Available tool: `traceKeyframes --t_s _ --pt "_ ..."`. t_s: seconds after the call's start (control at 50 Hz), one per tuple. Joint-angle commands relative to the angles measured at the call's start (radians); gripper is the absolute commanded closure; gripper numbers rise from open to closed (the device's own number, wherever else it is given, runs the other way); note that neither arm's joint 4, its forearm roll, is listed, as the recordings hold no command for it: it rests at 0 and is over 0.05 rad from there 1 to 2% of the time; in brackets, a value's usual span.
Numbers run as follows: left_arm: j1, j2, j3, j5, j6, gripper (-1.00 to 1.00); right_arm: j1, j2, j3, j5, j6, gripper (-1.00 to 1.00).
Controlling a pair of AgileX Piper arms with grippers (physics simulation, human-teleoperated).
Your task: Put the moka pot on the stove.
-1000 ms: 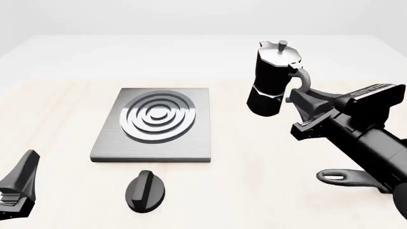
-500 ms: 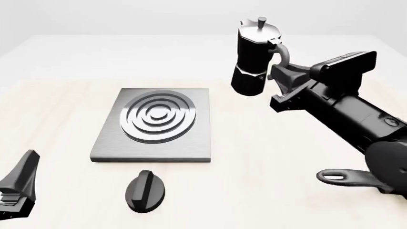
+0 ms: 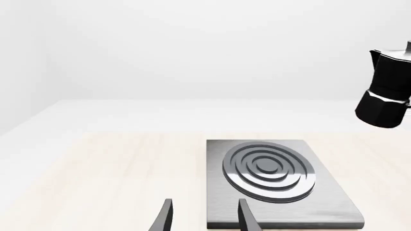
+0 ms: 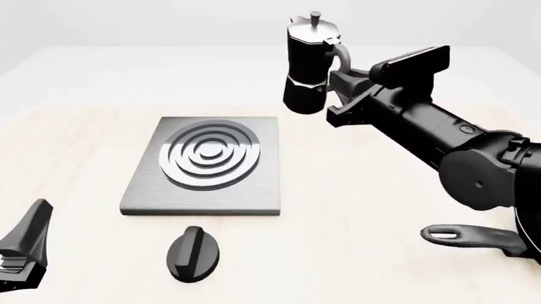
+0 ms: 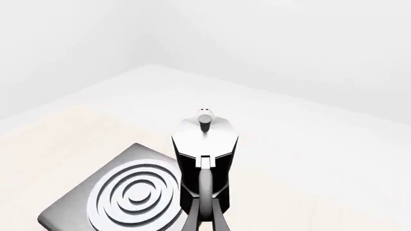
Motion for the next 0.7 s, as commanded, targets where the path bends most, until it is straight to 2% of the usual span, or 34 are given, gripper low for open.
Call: traceKeyframes --t_s 0.02,0.7 --pt "0.0 0.0 0.0 0.0 0.0 -1.0 0.018 0.062 -0.071 -0.005 0.006 1.0" --pt "0.0 0.0 0.0 0.0 0.0 -1.0 0.097 0.248 -0.225 -0.014 0.027 1.0"
